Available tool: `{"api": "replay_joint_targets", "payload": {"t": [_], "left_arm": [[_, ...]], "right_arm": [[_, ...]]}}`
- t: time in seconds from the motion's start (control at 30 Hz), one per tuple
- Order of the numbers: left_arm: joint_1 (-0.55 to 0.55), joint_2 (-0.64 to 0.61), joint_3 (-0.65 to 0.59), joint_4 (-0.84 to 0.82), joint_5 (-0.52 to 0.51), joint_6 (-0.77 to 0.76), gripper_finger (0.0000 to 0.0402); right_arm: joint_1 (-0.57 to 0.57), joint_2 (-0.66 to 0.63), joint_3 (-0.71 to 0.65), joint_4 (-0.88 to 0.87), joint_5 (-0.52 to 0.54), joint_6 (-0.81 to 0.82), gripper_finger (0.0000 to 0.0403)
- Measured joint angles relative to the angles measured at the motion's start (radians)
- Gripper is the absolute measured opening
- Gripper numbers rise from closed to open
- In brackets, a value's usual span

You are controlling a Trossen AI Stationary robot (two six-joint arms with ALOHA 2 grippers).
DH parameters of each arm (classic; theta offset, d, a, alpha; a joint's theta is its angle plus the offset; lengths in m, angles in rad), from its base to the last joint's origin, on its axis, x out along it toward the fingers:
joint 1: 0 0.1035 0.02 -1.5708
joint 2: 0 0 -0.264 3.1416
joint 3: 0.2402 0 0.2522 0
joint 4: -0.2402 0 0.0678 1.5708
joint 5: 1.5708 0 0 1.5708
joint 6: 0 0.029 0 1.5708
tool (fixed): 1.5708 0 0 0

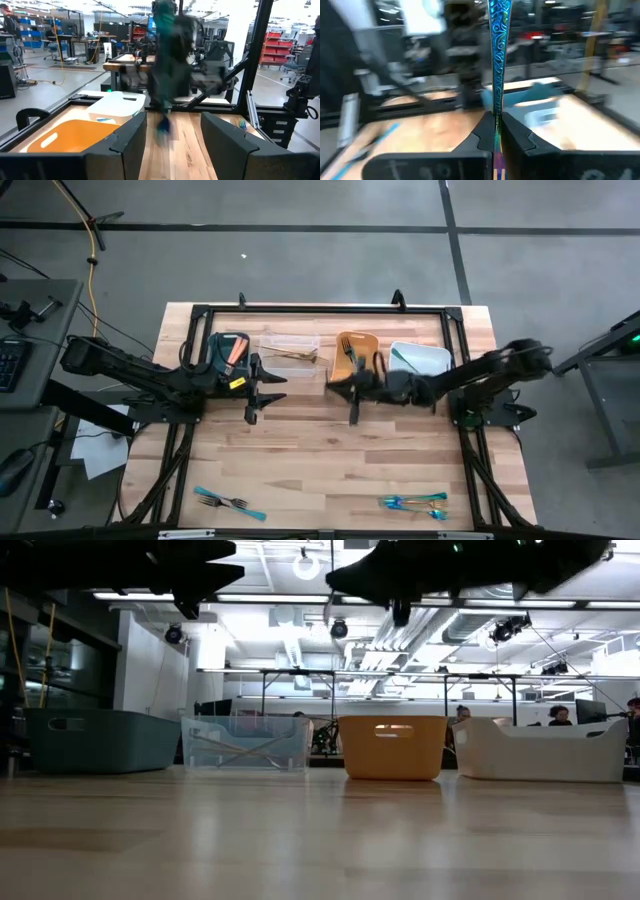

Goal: Sort silverware by color (type)

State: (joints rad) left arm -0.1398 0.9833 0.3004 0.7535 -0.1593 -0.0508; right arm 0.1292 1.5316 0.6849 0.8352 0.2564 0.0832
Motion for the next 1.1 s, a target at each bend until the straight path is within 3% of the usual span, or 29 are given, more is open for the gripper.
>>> {"api": "replay_joint_targets", "payload": {"t": [0.1, 0.27, 0.43, 0.57, 0.8, 1.1], "left_arm": [[0.0, 0.0, 0.0, -0.003, 0.0, 0.0, 0.0181], [0.0, 0.0, 0.0, -0.006, 0.0, 0.0, 0.0181], [0.0, 0.0, 0.0, -0.003, 0.0, 0.0, 0.0181], [0.0, 0.0, 0.0, 0.0, 0.0, 0.0, 0.0181], [0.0, 0.0, 0.0, 0.0, 0.0, 0.0, 0.0181], [0.0, 0.0, 0.0, -0.001, 0.0, 0.0, 0.0181]], "right_arm": [[-0.036, -0.119, 0.056, -0.248, 0.048, -0.012, 0.0005], [-0.089, -0.276, 0.201, -0.822, 0.2, 0.005, 0.0005], [-0.163, -0.326, 0.324, -1.332, 0.31, 0.115, 0.0005], [-0.225, -0.327, 0.348, -1.624, 0.345, 0.221, 0.0005], [-0.323, -0.326, 0.25, -1.903, 0.332, 0.392, 0.0005], [-0.411, -0.326, 0.077, -1.934, 0.211, 0.441, 0.0005]]}}
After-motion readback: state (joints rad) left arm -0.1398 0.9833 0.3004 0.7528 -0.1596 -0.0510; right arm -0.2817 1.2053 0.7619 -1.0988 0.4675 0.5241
